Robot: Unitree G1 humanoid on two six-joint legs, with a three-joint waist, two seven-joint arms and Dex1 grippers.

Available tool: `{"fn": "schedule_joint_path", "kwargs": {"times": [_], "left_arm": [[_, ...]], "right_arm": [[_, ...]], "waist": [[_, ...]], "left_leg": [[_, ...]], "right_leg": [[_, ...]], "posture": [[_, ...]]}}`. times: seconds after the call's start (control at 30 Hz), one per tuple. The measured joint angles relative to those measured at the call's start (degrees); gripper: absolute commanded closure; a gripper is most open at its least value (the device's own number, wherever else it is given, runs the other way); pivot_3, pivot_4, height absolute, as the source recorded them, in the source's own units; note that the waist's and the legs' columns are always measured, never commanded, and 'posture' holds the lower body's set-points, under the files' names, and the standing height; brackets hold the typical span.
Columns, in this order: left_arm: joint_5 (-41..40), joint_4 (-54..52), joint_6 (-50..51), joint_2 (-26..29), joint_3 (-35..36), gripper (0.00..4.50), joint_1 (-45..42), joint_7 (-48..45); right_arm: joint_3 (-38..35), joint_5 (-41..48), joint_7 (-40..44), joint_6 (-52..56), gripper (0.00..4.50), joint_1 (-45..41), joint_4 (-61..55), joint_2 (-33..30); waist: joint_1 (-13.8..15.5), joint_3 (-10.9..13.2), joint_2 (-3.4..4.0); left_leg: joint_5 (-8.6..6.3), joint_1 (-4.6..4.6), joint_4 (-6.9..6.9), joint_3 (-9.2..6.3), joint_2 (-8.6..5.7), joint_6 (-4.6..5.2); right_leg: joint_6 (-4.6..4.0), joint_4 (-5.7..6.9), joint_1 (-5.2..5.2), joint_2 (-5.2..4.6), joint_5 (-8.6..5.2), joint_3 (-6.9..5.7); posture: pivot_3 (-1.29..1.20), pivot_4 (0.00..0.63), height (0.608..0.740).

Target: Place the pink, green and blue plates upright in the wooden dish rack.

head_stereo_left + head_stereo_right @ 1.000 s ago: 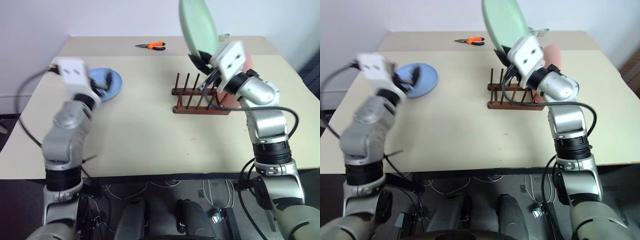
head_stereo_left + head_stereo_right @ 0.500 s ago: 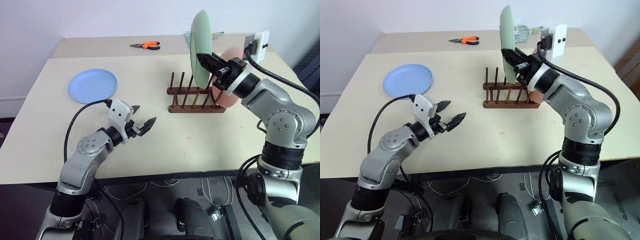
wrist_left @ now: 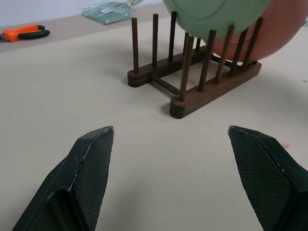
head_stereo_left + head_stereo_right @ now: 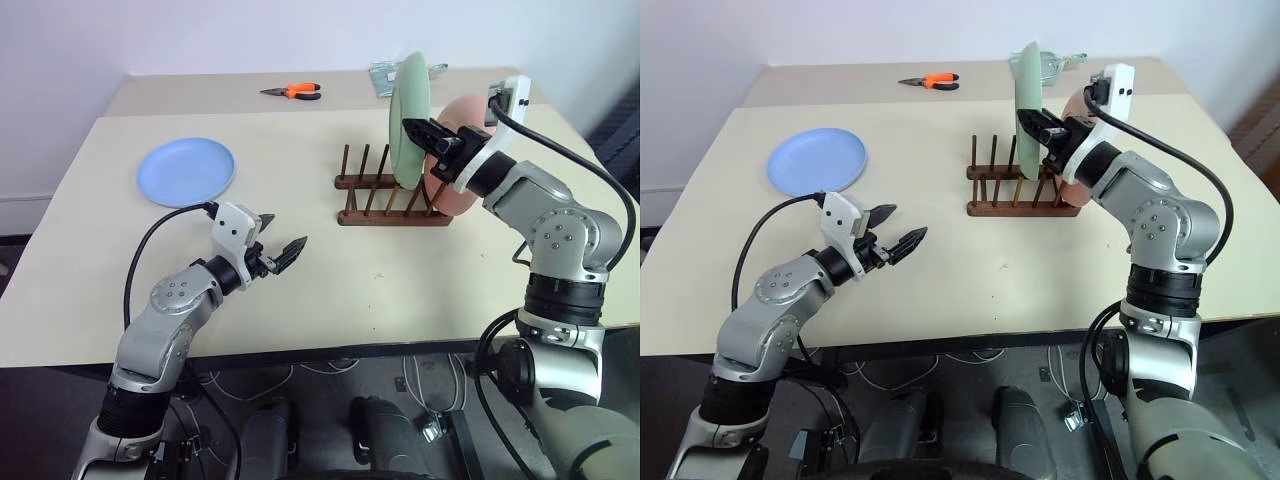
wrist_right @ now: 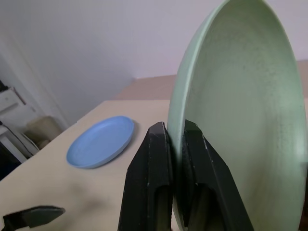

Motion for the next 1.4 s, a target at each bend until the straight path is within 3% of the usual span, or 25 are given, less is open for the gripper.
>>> {"fn": "schedule_joint_path", "kwargs": {"times": [0.1,0.17,0.43,0.53,0.63,0.7,1.03,1.13,1.37,1.4], "left_arm": [[0.0,0.0,0.0,0.0,0.0,0.54,0.0,0.0],[-0.3,0.0,0.3,-0.2,0.1,0.02,0.1,-0.1],[-1.5,2.5,4.1,-5.9,5.2,0.01,-3.2,7.5],[-1.2,7.7,6.9,-10.3,11.2,0.01,-9.3,17.7],[-0.6,15.6,10.4,-13.4,23.0,0.01,-17.9,32.9],[-0.9,18.2,11.5,-13.3,27.9,0.01,-20.1,37.3],[-2.1,44.3,15.1,-7.5,34.5,0.01,-31.7,38.3],[-3.4,54.5,12.1,-6.7,37.3,0.78,-38.0,38.2],[-5.0,69.1,4.0,-5.5,39.0,4.31,-43.2,36.9],[-5.7,69.4,3.0,-5.4,39.2,4.44,-43.8,36.0]], "right_arm": [[0.2,-0.4,0.2,0.2,2.95,-0.2,1.1,-0.7],[1.1,-1.7,0.6,-0.7,1.97,-0.2,1.4,-1.4],[10.3,-19.7,2.5,-22.6,1.94,-0.8,1.3,-5.5],[12.3,-25.5,3.6,-31.3,1.94,-1.4,1.0,-7.3],[15.1,-29.0,5.7,-37.7,1.94,-1.7,-2.2,-7.7],[16.0,-30.0,7.1,-39.6,1.94,-1.6,-4.0,-7.7],[24.2,-30.2,14.0,-39.1,1.94,5.0,-16.0,-5.1],[25.7,-30.7,14.4,-38.7,1.93,7.4,-17.6,-4.4],[29.1,-34.9,15.4,-39.2,1.93,13.4,-18.7,-4.9],[29.1,-35.4,15.4,-39.2,1.93,13.8,-18.7,-5.0]], "waist": [[0.0,0.0,0.00],[0.0,0.0,0.01],[0.0,0.0,0.00],[0.2,0.0,-0.03],[-0.1,0.0,-0.04],[-0.2,0.0,-0.05],[1.4,0.0,-0.18],[1.6,0.0,-0.22],[1.0,0.0,-0.22],[1.0,0.0,-0.23]], "left_leg": [[0.00,0.00,0.01,0.00,0.00,0.00],[0.00,0.00,0.01,0.01,0.00,0.01],[0.00,-0.01,0.08,0.01,0.03,0.02],[0.00,0.00,0.12,-0.02,0.03,0.02],[0.01,0.01,0.12,-0.03,0.07,0.01],[0.07,0.02,0.10,-0.02,0.09,-0.09],[0.23,0.00,0.20,-0.05,0.01,-0.37],[0.24,0.01,0.20,-0.10,0.00,-0.39],[0.28,0.04,0.15,-0.06,0.02,-0.47],[0.28,0.05,0.15,-0.06,0.03,-0.48]], "right_leg": [[0.00,0.00,0.00,0.01,0.00,0.00],[0.01,0.00,0.00,0.02,0.00,0.00],[0.04,0.01,0.02,0.29,0.00,-0.01],[0.05,0.02,0.05,0.30,0.00,-0.02],[0.07,0.03,0.04,0.36,0.00,-0.02],[0.09,0.04,0.04,0.37,-0.01,-0.03],[0.12,0.02,0.13,0.31,0.01,-0.15],[0.12,0.01,0.16,0.29,0.01,-0.23],[0.12,0.03,0.11,0.31,0.01,-0.23],[0.12,0.04,0.12,0.31,0.01,-0.23]], "posture": [[0.00,0.150,0.740],[0.00,0.150,0.740],[0.00,0.150,0.740],[0.00,0.150,0.740],[0.00,0.150,0.740],[0.00,0.150,0.740],[0.00,0.150,0.740],[0.00,0.150,0.740],[0.00,0.150,0.740],[0.00,0.150,0.740]]}}
